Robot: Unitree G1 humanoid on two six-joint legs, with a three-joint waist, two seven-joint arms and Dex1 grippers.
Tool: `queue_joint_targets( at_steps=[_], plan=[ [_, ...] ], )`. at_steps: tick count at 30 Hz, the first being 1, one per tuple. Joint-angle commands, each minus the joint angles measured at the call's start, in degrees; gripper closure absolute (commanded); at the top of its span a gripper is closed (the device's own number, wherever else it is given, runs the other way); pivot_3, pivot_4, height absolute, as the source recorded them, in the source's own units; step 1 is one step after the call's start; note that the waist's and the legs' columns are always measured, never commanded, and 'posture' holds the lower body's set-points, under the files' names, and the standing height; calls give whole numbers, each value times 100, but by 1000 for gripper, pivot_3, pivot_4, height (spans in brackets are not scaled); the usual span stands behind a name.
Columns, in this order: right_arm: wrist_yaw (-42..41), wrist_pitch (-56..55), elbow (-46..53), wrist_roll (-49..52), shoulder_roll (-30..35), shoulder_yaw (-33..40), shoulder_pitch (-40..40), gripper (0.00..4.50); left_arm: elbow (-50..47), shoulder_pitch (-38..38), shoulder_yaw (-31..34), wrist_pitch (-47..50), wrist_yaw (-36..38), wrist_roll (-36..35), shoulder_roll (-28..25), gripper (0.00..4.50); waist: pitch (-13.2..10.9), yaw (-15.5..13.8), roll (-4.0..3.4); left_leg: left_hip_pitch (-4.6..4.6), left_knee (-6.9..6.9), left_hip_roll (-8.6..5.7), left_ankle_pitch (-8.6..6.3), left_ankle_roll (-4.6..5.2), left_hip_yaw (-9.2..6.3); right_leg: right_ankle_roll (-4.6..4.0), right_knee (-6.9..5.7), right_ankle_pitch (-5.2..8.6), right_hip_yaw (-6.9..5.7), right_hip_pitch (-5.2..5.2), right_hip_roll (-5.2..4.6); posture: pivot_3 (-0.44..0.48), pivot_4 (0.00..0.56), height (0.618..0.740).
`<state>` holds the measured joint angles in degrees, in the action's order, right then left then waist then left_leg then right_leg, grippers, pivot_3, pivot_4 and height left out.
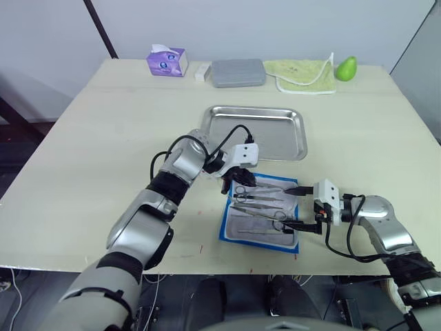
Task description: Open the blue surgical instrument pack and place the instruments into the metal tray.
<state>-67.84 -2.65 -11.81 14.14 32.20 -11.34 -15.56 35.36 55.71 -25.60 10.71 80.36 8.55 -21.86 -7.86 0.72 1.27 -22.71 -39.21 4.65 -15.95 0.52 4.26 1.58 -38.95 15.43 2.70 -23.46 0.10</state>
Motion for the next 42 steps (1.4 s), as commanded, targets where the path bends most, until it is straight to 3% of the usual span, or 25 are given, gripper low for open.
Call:
queue_joint_targets(
  at_steps=[1,27,34,42],
  plan=[
    [211,228,-360,-538,30,-304,170,0,-250,303,15,134,7,122,-181,4474,0,6,0,0,0,0,0,0,0,0,0,0,0,0,0,0,150,740],
    [229,257,-530,-639,0,-469,71,0,-898,330,-66,683,386,92,-635,4474,0,21,0,4,0,1,0,0,0,-1,-2,0,5,0,4,0,150,740],
    [226,305,-476,-640,28,-486,96,0,-1174,157,41,765,585,21,-1108,4474,0,30,0,6,1,2,0,0,-1,-1,-3,0,9,0,7,0,150,740],
    [197,320,-439,-602,64,-466,142,0,-1921,-194,547,1024,853,-652,-1723,4474,5,10,7,9,3,4,0,0,-3,-3,-3,1,12,0,8,0,150,740]
  ],
)
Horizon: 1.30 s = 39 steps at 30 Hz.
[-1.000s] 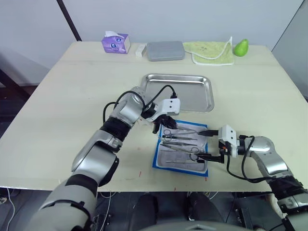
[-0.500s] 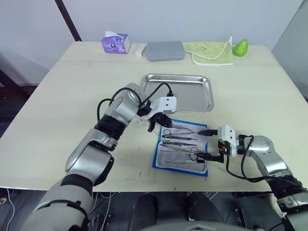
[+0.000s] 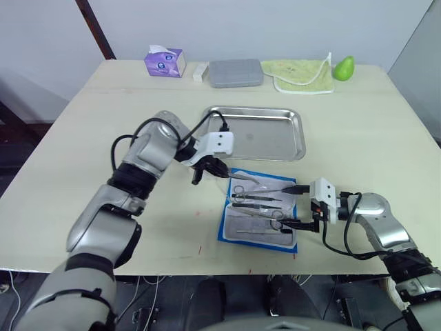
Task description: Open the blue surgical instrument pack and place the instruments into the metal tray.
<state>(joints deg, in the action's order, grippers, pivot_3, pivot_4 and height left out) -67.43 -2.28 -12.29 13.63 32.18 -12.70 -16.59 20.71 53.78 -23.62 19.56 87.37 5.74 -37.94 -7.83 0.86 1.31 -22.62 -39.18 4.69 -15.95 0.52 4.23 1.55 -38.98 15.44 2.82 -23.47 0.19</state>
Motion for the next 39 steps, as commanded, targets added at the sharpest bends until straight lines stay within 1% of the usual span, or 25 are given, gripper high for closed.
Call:
queue_joint_targets(
  at_steps=[1,3,7,9,11,13,15,17,19,21,24,25,26,29,32,39],
  plan=[
    [151,284,-397,-547,64,-330,241,0,-593,-72,454,196,184,-477,-233,4474,3,-5,5,0,0,0,0,0,0,0,0,0,0,0,0,0,150,740],
    [138,284,-398,-533,69,-322,244,0,-809,-194,592,242,182,-611,-423,4474,4,4,6,1,0,1,0,0,1,0,0,0,1,0,0,0,150,740],
    [86,297,-404,-496,74,-320,233,0,-1533,-506,1182,983,-19,-1192,-763,4474,5,0,6,2,2,2,0,0,-1,-2,-2,1,1,0,1,0,150,740],
    [70,314,-401,-480,80,-308,220,0,-1784,-605,1490,1721,-397,-1431,-756,4474,9,-10,13,2,1,2,0,0,-1,-2,-2,1,0,0,0,0,150,740],
    [56,322,-406,-469,87,-298,213,0,-2021,-662,1840,2549,-893,-1706,-616,4474,13,-12,18,3,0,3,0,0,-2,-1,-2,1,-2,1,-2,0,150,740],
    [36,324,-410,-459,97,-288,212,0,-2305,-708,2144,3202,-1489,-1878,-399,4474,13,-12,19,3,0,2,0,0,-4,-1,-1,1,-3,1,-1,0,150,740],
    [14,336,-400,-441,110,-276,211,0,-2598,-712,2387,3851,-2238,-1912,-57,4474,13,-14,18,2,0,2,0,0,-4,-1,0,1,-2,2,-1,0,150,740],
    [-7,342,-392,-426,126,-265,216,0,-2879,-686,2550,4258,-3141,-1757,402,4474,14,-17,19,2,0,2,0,0,-6,0,-2,1,-2,2,-2,0,150,740],
    [-28,346,-391,-421,138,-259,222,0,-3054,-556,2558,4902,-3818,-1634,740,4474,15,-20,21,1,-1,1,0,-1,-7,0,-2,0,-3,3,-3,0,150,740],
    [-46,352,-390,-419,146,-256,223,0,-3086,-405,2563,5367,-4564,-1402,1061,4474,15,-22,21,1,-1,0,0,-1,-7,0,-1,0,-2,3,-3,0,150,740],
    [-82,364,-393,-418,166,-256,214,0,-2900,-137,2771,5795,-5332,-1346,1640,4474,15,-28,19,1,1,-2,0,-1,-7,0,-2,0,2,2,-2,0,150,740],
    [-92,375,-396,-415,176,-252,203,0,-2765,-60,2795,5685,-5674,-1218,1799,4474,17,-37,23,0,-1,-3,0,-1,-10,0,-1,0,-1,3,-3,0,150,740],
    [-102,382,-393,-413,188,-251,195,0,-2562,58,3002,5708,-6059,-1125,2059,4474,18,-40,24,-2,-1,-5,0,-1,-13,1,1,0,-2,4,-6,0,150,740],
    [-106,426,-367,-400,203,-246,178,0,-2071,234,3166,5531,-6759,-968,2421,4474,19,-37,23,-1,-1,-13,0,-2,-14,2,1,-1,2,6,-11,0,150,740],
    [-105,450,-353,-409,219,-254,169,0,-1477,391,3189,5161,-7161,-912,2546,4474,19,-24,22,0,2,-14,1,-2,-15,1,0,-1,2,6,-11,0,150,740],
    [-50,514,-256,-389,201,-253,220,0,514,957,3199,3746,-7811,-883,2740,4474,19,-37,23,-2,1,-17,2,-4,-16,2,2,-1,-1,6,-15,0,150,740]
  ],
)
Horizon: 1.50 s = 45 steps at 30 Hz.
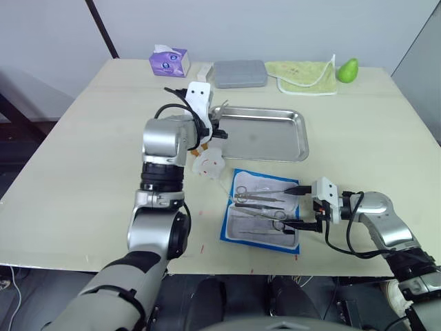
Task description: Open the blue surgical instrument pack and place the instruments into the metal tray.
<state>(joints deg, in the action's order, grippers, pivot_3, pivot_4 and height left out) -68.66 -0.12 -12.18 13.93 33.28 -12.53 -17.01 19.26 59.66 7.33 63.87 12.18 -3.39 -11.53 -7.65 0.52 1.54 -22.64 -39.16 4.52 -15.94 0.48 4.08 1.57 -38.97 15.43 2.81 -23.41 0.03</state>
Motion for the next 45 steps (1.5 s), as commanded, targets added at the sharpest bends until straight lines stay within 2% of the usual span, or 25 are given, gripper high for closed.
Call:
queue_joint_targets(
  at_steps=[1,6,11,31,32,34,35,40,45],
  plan=[
    [82,307,-248,-418,88,-271,272,0,922,440,79,-853,-344,38,111,4474,0,-4,0,0,0,0,0,0,-1,0,0,0,-1,0,0,0,150,740],
    [125,347,-194,-419,97,-266,299,0,1814,660,78,-1300,-504,-14,165,4474,0,5,0,-1,1,-2,1,-2,1,1,1,0,0,0,0,0,150,740],
    [146,371,-166,-422,97,-265,320,0,2293,726,33,-1532,-564,-16,175,4474,0,7,0,-1,1,-2,8,-14,0,1,2,0,-2,0,0,0,150,740],
    [189,397,-149,-408,61,-275,333,0,2162,499,-10,-1246,-805,-47,174,4474,0,11,0,-3,1,-2,13,-23,-1,1,2,0,-3,0,1,0,150,740],
    [190,400,-147,-405,59,-275,335,0,2152,499,-2,-1236,-811,-55,172,3807,0,11,0,-2,2,-2,13,-24,-1,1,2,0,-3,0,1,0,150,740],
    [192,405,-140,-400,58,-273,340,0,2125,496,4,-1223,-816,-64,165,3495,0,11,0,-2,2,-2,13,-24,-1,1,2,0,-3,0,1,0,150,740],
    [190,407,-138,-399,60,-272,344,0,2046,487,-4,-1181,-790,-80,162,2931,0,12,0,-2,2,-2,13,-24,-1,1,2,0,-3,0,1,0,150,740],
    [197,403,-151,-394,63,-257,342,0,1203,326,3,-750,-617,-283,175,2931,0,13,0,-3,2,-2,15,-26,-1,1,1,0,-2,0,1,0,150,740],
    [185,406,-121,-368,94,-226,360,0,-654,-287,-179,-250,199,-826,-85,2931,0,18,0,-2,4,-1,15,-28,-1,1,-1,0,-2,0,0,0,150,740]
  ],
)
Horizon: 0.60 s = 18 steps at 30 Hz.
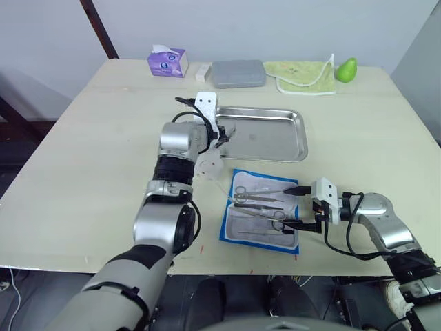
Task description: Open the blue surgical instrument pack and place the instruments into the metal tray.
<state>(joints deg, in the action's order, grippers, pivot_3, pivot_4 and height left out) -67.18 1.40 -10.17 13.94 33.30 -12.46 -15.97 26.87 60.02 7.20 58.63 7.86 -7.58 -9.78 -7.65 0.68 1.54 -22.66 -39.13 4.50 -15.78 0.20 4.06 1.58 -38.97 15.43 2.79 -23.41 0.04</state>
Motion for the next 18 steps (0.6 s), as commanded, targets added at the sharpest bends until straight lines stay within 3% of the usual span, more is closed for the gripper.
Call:
queue_joint_targets(
  at_steps=[1,7,9,18],
  plan=[
    [35,255,-320,-364,98,-229,257,0,-1809,-497,-229,323,971,-622,-376,2931,0,5,-1,0,1,0,0,0,1,0,3,0,1,0,0,0,150,740],
    [19,266,-299,-348,108,-212,270,0,-3461,-1636,-381,4,2515,-1541,-1092,2931,1,4,-3,4,2,0,2,-4,5,0,1,0,4,1,-6,0,150,740],
    [14,268,-303,-345,106,-208,267,0,-3843,-2134,-294,-470,3414,-1972,-1394,2931,1,3,-3,4,2,1,2,-3,3,0,1,0,3,1,-6,0,150,740],
    [14,258,-327,-350,73,-206,277,0,-3985,-3570,-254,-2433,5535,-2299,-2427,2931,3,-9,0,5,2,1,-13,23,3,-2,4,1,1,2,-6,0,150,740]
  ],
)
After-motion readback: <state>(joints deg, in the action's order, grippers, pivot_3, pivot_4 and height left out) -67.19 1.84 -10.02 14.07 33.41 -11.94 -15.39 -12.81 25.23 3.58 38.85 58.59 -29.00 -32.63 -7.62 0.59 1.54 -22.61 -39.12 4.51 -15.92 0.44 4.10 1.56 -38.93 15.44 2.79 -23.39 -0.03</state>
